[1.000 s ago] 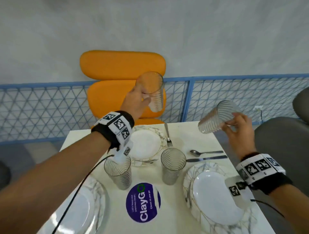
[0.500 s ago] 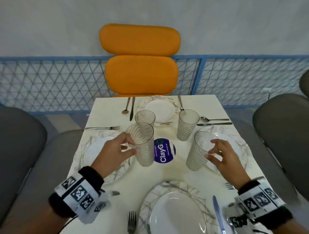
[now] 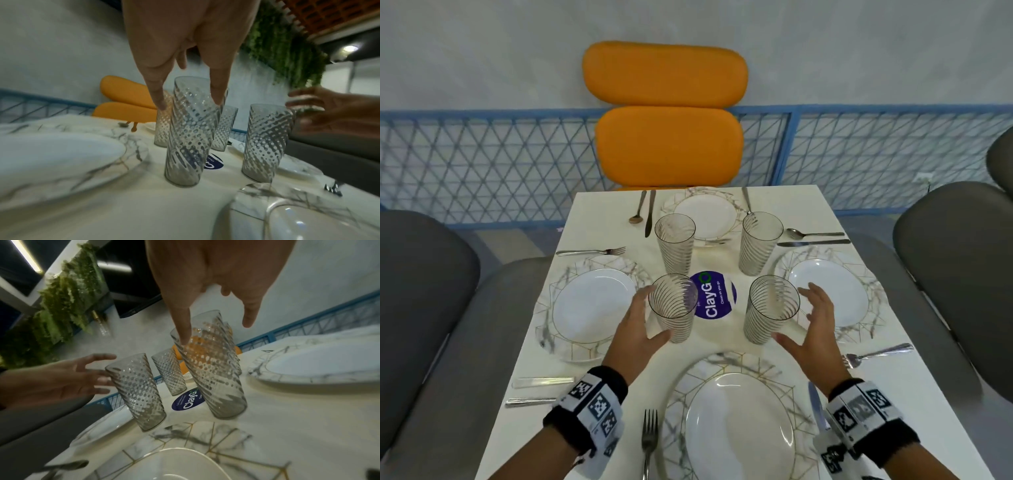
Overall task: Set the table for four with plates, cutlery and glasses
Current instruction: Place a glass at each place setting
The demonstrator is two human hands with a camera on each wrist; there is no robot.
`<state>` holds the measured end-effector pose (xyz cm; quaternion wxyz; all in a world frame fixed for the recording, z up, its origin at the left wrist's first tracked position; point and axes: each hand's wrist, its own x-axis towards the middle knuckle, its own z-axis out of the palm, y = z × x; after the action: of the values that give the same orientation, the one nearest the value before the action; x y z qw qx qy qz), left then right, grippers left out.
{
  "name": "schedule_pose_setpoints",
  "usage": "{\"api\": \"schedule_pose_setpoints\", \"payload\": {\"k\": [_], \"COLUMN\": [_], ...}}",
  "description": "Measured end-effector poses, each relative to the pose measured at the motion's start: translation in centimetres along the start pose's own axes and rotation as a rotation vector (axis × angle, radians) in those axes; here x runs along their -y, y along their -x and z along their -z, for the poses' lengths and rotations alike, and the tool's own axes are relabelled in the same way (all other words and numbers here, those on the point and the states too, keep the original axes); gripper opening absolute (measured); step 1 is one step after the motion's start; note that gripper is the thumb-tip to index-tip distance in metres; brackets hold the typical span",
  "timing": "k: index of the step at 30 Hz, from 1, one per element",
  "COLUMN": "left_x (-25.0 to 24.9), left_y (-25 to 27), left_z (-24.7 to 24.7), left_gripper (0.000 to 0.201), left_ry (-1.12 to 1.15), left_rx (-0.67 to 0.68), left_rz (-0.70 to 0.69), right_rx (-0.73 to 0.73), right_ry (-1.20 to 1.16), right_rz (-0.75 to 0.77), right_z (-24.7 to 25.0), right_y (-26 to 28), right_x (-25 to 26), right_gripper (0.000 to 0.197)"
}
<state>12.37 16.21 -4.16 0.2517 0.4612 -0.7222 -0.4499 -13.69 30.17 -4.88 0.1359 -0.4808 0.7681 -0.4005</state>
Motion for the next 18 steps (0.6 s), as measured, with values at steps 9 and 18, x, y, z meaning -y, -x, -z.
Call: {"api": "schedule_pose_setpoints", "payload": {"k": [9, 18], "left_x": [0.0, -0.5], "left_y": [-1.1, -1.3], "left_z": [-2.0, -2.6], "left_gripper": [0.116, 0.085], "left_ry": [0.209, 0.204], "left_rx": [0.02, -0.027], "left_rz": [0.205, 0.205], "right_rx": [0.123, 0.15], "right_ry": [-0.336, -0.469], "right_rz": [-0.321, -0.37], "right_z": [-2.0, -2.9], "right_y": [-2.1, -2.9], "right_x": [-1.4, -1.0], "right_gripper": [0.112, 0.085]}}
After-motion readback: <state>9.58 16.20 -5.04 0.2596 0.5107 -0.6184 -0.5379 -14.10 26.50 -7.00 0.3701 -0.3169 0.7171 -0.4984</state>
